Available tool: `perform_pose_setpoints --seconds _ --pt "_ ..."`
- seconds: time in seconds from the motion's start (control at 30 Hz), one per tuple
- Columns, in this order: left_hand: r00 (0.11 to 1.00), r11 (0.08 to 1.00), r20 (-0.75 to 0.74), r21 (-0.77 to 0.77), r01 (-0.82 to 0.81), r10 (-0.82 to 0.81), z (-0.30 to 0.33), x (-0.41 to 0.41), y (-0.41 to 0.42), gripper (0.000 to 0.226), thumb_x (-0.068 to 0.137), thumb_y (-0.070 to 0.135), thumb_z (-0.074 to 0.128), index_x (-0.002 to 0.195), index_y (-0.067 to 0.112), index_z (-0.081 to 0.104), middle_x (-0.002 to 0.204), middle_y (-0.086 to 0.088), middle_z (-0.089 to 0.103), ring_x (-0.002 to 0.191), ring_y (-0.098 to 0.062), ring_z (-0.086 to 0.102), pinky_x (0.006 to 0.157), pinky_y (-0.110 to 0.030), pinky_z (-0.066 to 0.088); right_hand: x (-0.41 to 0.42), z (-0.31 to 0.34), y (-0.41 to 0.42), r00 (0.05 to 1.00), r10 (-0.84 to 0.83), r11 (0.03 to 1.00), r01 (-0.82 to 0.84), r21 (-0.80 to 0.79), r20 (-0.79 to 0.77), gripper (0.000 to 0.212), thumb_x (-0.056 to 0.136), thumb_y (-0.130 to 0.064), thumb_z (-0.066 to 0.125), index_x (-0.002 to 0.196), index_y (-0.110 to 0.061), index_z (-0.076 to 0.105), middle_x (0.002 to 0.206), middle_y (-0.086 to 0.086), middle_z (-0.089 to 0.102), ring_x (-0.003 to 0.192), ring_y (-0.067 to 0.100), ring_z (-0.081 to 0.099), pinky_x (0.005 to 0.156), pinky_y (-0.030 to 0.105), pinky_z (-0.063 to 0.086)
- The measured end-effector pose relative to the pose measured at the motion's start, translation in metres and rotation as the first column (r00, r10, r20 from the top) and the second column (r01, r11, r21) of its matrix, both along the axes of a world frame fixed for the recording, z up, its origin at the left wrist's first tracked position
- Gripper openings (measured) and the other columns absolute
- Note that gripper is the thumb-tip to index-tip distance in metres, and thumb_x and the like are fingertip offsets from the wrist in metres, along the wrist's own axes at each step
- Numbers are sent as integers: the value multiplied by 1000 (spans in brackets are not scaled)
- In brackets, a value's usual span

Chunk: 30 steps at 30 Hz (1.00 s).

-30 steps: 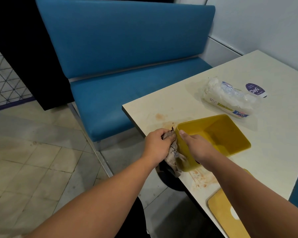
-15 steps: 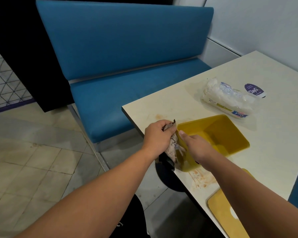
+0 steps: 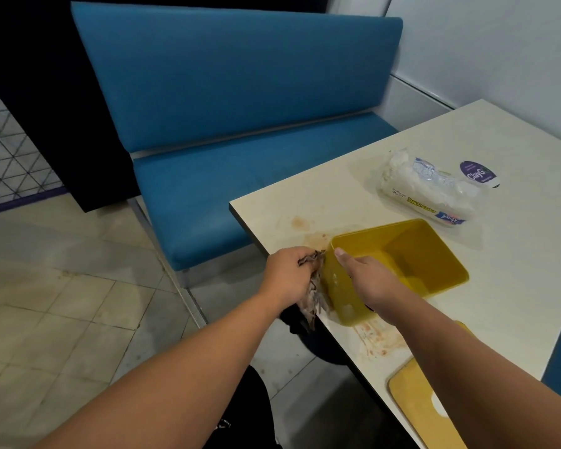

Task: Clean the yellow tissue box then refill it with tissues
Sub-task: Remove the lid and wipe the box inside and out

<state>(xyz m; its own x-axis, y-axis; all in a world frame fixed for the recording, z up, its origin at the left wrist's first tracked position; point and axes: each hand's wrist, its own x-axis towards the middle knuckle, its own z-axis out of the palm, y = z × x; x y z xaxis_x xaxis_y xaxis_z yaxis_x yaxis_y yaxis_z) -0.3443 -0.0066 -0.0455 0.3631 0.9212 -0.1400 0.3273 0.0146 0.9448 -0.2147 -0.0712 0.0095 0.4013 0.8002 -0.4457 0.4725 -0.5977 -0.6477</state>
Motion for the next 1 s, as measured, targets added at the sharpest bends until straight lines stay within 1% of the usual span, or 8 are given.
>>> perform_pose_setpoints --seconds 0.07,0.13,0.2,0.4,0.5,0.6,0.77,1.0 --pt "993 999 112 -2 -44 44 9 -2 -3 20 94 16 63 110 17 74 101 6 72 91 -7 64 79 -11 49 0 1 2 1000 14 1000 -13 -1 29 68 99 -55 36 97 8 63 51 8 43 45 24 41 51 33 32" --pt "984 998 171 30 -61 55 17 2 -12 20 93 15 64 109 17 74 98 8 70 91 -6 63 83 -17 50 -1 1 2 998 28 1000 -29 11 61 55 100 -54 35 68 -9 38 51 2 27 44 18 27 50 30 21" --pt "981 995 180 59 -78 67 19 7 -24 18 91 16 66 107 17 75 93 12 67 88 -4 63 82 -17 50 -2 2 4 997 40 999 -41 10 66 48 102 -47 34 69 -14 29 54 -1 19 46 15 20 50 30 15" --pt "985 999 168 7 35 -36 18 -6 -24 19 91 14 67 108 16 75 96 9 69 89 -4 64 80 -12 48 -1 2 3 999 12 1000 -13 5 48 56 102 -48 36 66 -5 38 55 0 18 52 18 22 54 32 17" --pt "989 995 109 -20 -95 96 14 -9 -10 18 92 18 65 108 18 74 96 7 72 89 -8 65 79 -17 49 1 -2 2 999 8 1000 -8 -2 40 72 100 -54 36 99 15 56 54 -2 18 53 18 23 56 33 15" --pt "992 995 88 -56 -87 91 11 5 -19 18 94 19 63 109 17 74 95 6 72 86 -7 63 72 -10 46 3 -2 2 1000 7 1000 -7 9 13 55 98 -57 37 65 -12 33 49 -7 15 43 14 18 54 30 14" --pt "994 997 99 -62 52 -46 -1 1 -38 19 92 17 64 106 22 75 94 11 72 90 -8 66 84 -23 52 4 -1 1 999 -26 1000 25 -13 -44 52 98 -57 39 66 -18 22 51 -6 15 40 12 15 48 28 14" --pt "987 994 143 70 -79 68 2 13 -56 12 89 15 64 86 21 74 78 10 67 75 -7 62 69 -26 52 2 3 0 996 -50 998 48 -29 -74 50 97 -57 40 70 -17 29 56 -4 16 45 12 15 46 25 14"
